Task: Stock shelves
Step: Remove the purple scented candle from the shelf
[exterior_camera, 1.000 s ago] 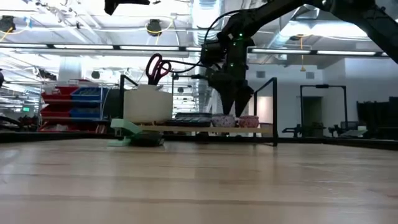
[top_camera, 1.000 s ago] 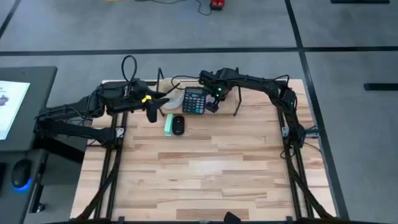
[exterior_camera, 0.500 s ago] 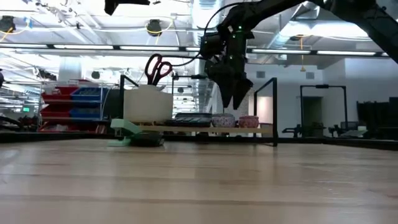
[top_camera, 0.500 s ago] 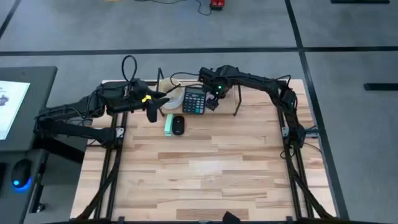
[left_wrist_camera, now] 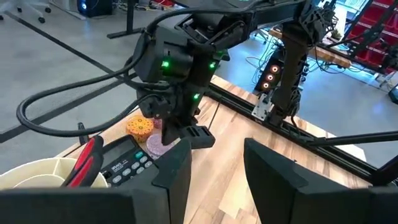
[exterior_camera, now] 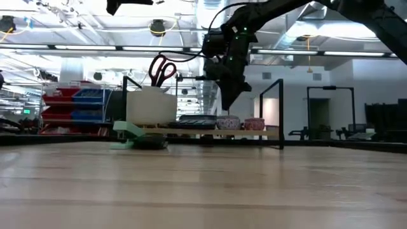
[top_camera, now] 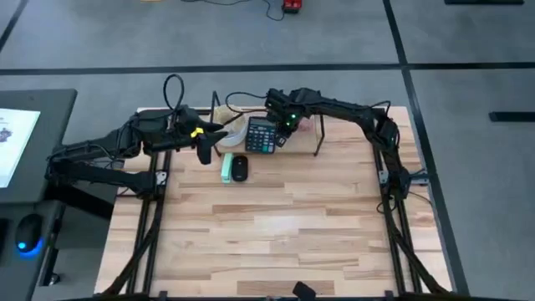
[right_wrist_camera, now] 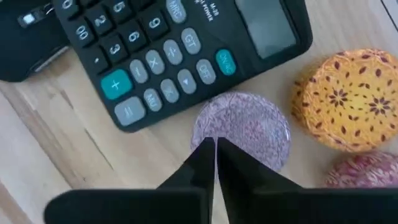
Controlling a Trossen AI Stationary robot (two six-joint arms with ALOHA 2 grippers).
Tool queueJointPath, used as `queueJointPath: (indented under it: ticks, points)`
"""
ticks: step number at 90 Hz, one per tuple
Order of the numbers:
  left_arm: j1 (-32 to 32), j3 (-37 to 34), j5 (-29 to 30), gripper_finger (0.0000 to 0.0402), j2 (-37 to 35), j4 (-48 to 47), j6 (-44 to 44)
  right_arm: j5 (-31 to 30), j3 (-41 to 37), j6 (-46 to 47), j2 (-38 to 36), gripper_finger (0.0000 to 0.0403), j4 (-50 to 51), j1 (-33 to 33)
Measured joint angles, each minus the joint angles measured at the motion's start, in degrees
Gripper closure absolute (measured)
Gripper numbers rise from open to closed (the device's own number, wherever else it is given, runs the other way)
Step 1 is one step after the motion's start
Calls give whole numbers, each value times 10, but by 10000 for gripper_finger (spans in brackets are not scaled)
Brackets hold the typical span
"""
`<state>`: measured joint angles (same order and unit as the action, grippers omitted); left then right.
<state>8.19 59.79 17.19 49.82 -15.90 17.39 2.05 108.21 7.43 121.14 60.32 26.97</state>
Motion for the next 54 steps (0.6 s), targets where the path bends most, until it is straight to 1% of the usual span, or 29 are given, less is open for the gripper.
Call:
queueJointPath:
  ticks: [23, 54]
  points:
    - [0, 0, 0, 276, 0, 0, 0, 2, -21, 7, 0, 402, -2, 8]
    - [0, 0, 2, 276, 0, 0, 0, 3, -40, -2, -6, 403, 37, 9]
